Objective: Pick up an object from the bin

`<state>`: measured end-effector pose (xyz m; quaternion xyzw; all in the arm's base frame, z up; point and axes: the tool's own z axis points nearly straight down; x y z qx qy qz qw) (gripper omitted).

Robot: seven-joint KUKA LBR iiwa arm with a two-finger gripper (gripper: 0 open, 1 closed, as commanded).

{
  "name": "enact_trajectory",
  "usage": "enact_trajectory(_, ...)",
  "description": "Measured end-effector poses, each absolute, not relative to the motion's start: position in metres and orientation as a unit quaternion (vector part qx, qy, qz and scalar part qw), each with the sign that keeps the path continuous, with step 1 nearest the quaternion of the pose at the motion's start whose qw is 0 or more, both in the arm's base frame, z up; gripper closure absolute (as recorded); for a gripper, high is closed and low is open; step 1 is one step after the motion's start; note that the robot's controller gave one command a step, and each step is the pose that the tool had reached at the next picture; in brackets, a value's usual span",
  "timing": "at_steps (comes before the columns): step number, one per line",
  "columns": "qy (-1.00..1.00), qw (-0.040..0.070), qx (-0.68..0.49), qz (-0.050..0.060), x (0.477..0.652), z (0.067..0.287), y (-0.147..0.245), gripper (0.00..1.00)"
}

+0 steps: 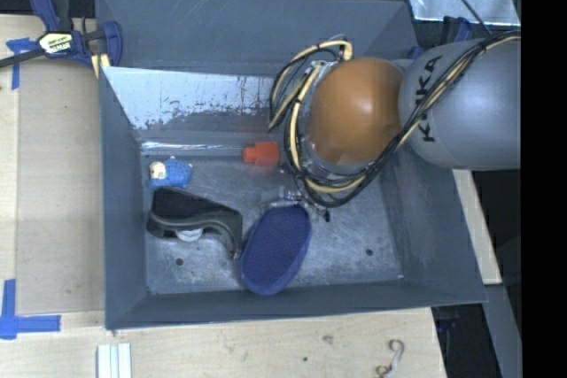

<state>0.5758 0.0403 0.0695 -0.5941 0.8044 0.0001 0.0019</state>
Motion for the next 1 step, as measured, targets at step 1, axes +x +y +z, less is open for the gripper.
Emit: enact_trajectory(1, 0.806, 0.003, -0.592, 0.0, 0.5767, 0.0715, 0.0402, 1.0)
